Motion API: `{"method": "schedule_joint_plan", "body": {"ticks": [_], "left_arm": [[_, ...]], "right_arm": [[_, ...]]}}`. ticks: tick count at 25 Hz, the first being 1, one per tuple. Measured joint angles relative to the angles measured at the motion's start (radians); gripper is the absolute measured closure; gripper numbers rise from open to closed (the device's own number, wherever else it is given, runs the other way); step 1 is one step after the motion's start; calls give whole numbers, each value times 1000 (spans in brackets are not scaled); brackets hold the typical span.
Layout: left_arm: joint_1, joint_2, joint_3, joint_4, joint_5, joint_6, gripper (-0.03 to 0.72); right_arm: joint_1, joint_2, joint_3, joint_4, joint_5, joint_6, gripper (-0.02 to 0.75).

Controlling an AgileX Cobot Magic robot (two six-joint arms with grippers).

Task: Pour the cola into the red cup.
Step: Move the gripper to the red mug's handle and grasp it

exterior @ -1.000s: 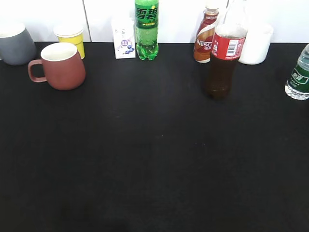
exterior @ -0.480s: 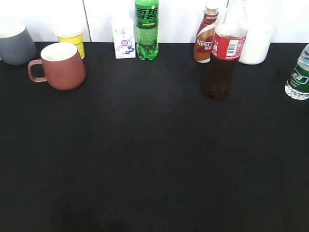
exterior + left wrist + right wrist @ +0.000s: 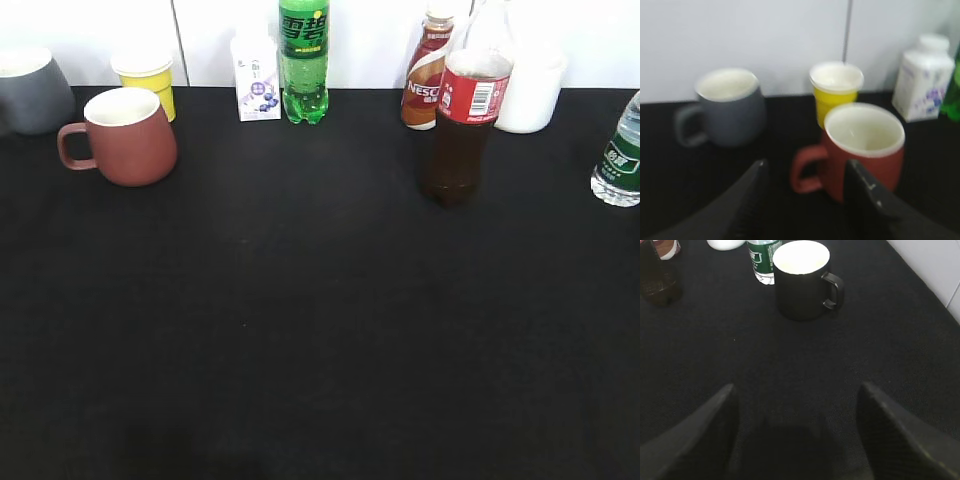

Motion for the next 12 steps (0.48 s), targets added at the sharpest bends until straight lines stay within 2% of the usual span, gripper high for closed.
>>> {"method": "schedule_joint_plan", "body": {"ticks": [4,9,12], "left_arm": [[-29,256,31,2,-296,-19,317],[-30,450,21,-1,-489,-71,316],[-20,538,-39,0,-521,-77,238]], "right_arm": [[0,0,0,0,0,0,182],[0,0,0,0,0,0,182],[0,0,0,0,0,0,182]]}}
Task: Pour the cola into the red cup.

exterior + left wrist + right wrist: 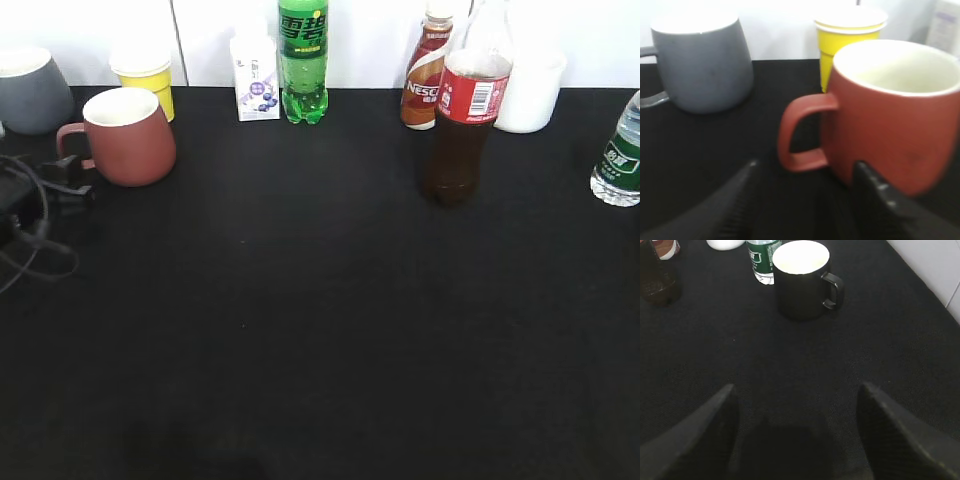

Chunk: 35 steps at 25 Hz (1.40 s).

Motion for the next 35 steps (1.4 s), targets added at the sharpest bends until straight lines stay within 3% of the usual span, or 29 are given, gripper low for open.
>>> {"method": "schedule_joint_plan", "body": {"ticks": [5,15,17,19,20,24,27,30,32,35], "left_arm": [[63,66,-80,21,-4,0,207],[78,236,-288,47,14,0,230],[91,279,-360,68,23,0,316],[92,288,-372,102,7,0,496],[92,289,-372,106,-1,0,557],[104,287,-370,190,-13,0,629],[104,223,-305,271,9,0,630],[103,159,-169,316,-107,-38,630],[103,101,-80,406,-141,-111,630],[99,0,-22,627,-142,-209,630]], "right_arm": [[0,0,0,0,0,0,182],[0,0,0,0,0,0,182],[0,0,0,0,0,0,182],[0,0,0,0,-1,0,182],[0,0,0,0,-1,0,182],[0,0,0,0,-1,0,182],[0,0,0,0,-1,0,182],[0,0,0,0,-1,0,182],[0,0,0,0,-1,0,182],[0,0,0,0,-1,0,182]]}}
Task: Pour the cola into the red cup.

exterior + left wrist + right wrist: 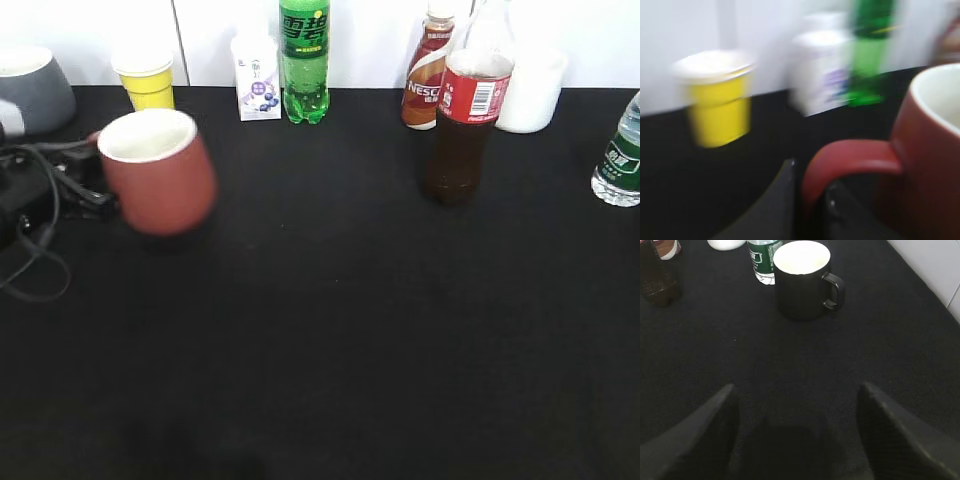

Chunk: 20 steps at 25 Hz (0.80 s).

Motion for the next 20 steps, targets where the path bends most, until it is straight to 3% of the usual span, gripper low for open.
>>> {"method": "schedule_joint_plan", "body": {"ticks": [3,8,13,14,20], "left_arm": [[-13,-98,7,133,-3,-71,630],[-68,-153,7,149,-12,-78,630],[-78,-155,7,148,-11,-79,630],[-78,-155,7,148,-11,-79,630],[-78,-155,7,129,-11,-81,630]], "right_arm": [[0,0,0,0,0,0,182],[0,0,0,0,-1,0,182],[0,20,-11,0,-44,-23,182],[0,41,-18,1,-97,-37,182],[0,526,-23,67,-874,-105,182]]}}
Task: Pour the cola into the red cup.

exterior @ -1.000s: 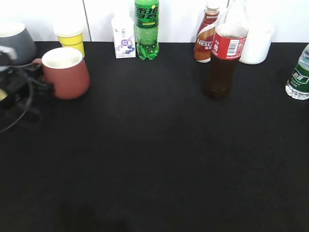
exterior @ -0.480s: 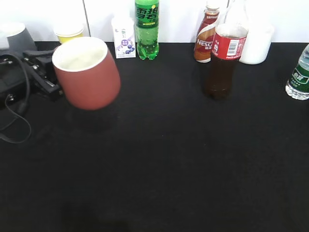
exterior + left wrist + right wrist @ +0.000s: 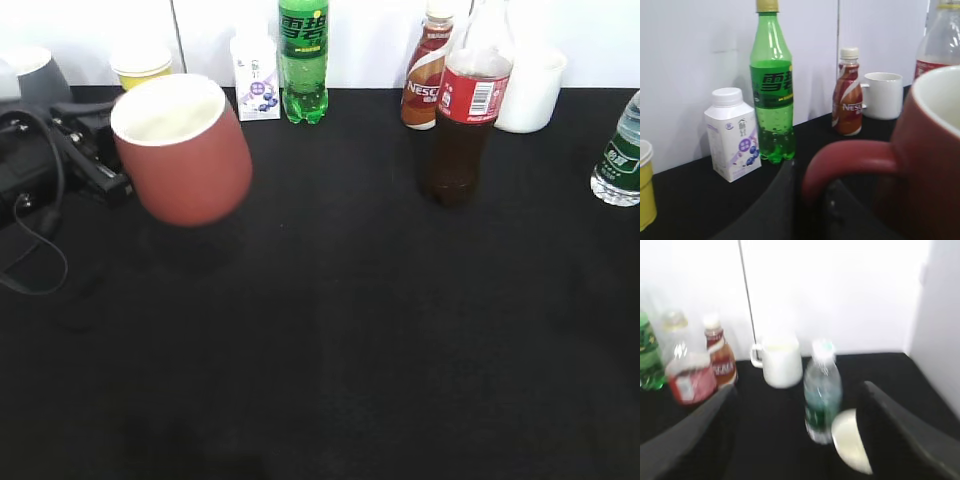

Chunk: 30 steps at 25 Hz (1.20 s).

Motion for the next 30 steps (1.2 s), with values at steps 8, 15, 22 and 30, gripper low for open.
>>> {"method": "schedule_joint_plan", "body": {"ticks": [8,15,22,30], "left_arm": [[0,0,0,-11,0,0,629],[0,0,0,-11,0,0,628],[0,0,0,-11,0,0,627],[0,0,0,-11,0,0,624]], "right_arm": [[164,739,141,-80,-740,-8,181],[164,1075,-69,-279,-878,127,69],[164,1208,-224,-463,-898,309,69],[164,1302,-348,-490,-919,317,70]]}}
